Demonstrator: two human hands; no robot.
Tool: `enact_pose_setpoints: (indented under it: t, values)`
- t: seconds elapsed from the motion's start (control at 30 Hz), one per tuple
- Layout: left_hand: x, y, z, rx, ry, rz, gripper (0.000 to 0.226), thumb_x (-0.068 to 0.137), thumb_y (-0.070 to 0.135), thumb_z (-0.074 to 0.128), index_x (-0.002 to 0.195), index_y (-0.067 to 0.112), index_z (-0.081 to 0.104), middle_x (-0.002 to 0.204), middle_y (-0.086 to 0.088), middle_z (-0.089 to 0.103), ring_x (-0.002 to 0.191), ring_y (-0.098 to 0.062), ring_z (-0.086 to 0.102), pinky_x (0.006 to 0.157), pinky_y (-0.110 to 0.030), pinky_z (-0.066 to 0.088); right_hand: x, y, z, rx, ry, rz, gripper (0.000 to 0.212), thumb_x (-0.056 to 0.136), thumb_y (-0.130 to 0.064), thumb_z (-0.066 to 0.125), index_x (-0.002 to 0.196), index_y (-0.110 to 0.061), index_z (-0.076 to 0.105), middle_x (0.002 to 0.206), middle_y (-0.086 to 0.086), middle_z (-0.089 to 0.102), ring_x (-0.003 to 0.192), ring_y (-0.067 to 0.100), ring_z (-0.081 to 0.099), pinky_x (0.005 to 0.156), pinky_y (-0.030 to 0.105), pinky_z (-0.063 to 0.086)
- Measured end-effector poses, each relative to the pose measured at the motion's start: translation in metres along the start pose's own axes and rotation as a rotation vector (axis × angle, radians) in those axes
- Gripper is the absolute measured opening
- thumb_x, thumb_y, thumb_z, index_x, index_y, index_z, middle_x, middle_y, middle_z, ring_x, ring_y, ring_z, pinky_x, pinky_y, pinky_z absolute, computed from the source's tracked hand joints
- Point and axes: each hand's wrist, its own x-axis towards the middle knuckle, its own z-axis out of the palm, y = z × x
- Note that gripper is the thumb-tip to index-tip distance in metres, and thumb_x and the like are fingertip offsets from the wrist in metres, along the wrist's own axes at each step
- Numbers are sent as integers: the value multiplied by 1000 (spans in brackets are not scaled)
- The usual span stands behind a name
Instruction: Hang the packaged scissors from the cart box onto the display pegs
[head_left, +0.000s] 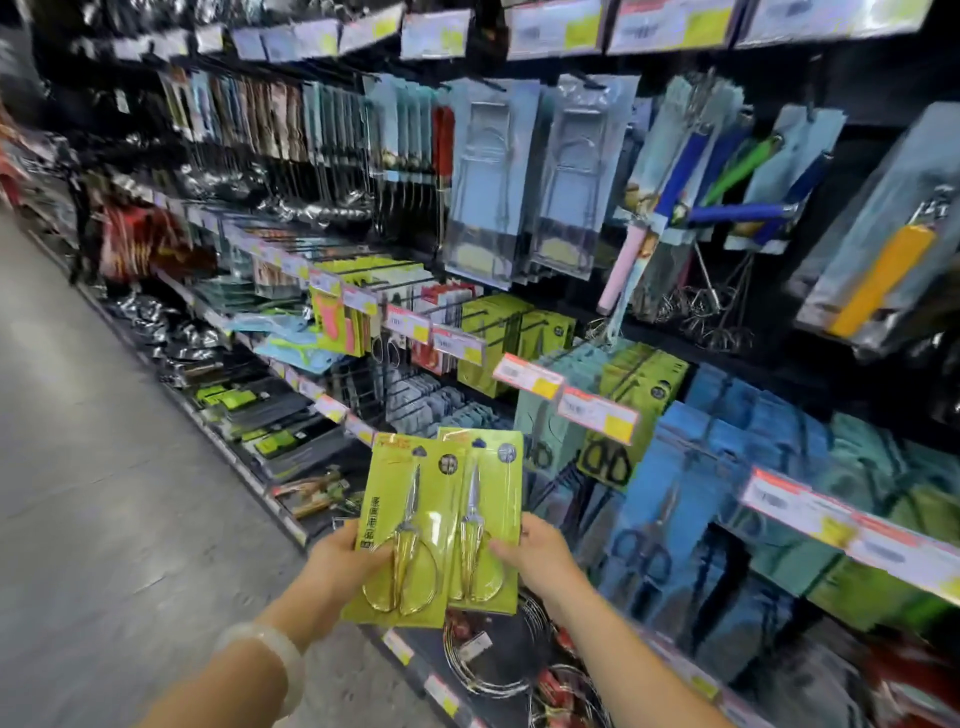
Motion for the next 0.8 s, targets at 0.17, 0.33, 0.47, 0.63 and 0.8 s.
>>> enact_pose_setpoints:
  t: [0.17,0.33,0.47,0.63,0.8]
  values:
    - [74,5,-12,39,-100,-16,15,84,7,67,99,8,64,97,-12,70,89,-27,64,85,-37,50,48,-4,13,-9,81,58,15,88,-4,61,97,-15,60,101,5,67,81,16,62,73,26,54]
    - [181,-3,-27,165,-225,-23,34,67,42,76,96,25,69,94,-2,75,91,-27,69,88,-48,54,96,-12,33,-22,222,107,14,88,-16,63,99,-8,60,98,6,66,80,15,59,66,22,48]
    - [251,9,-43,208,-350,-26,60,46,54,76,97,24,69,93,-5,75,90,-32,70,84,-53,54,134,-27,60,34,334,182,17,87,-17,64,103,-12,62,104,5,68,85,17,64,75,28,54]
    - [272,68,-71,280,-435,62,15,83,25,69,95,17,70,93,-8,74,92,-29,68,88,-44,54,171,-54,86,61,424,211,9,88,-8,60,94,-15,60,100,6,67,83,17,62,74,29,53]
    - [306,74,-85,309,-544,72,21,84,16,69,105,13,68,97,-7,74,92,-26,68,87,-41,54,190,-72,90,40,516,210,26,88,-11,61,114,-6,58,108,8,66,95,20,62,86,31,50]
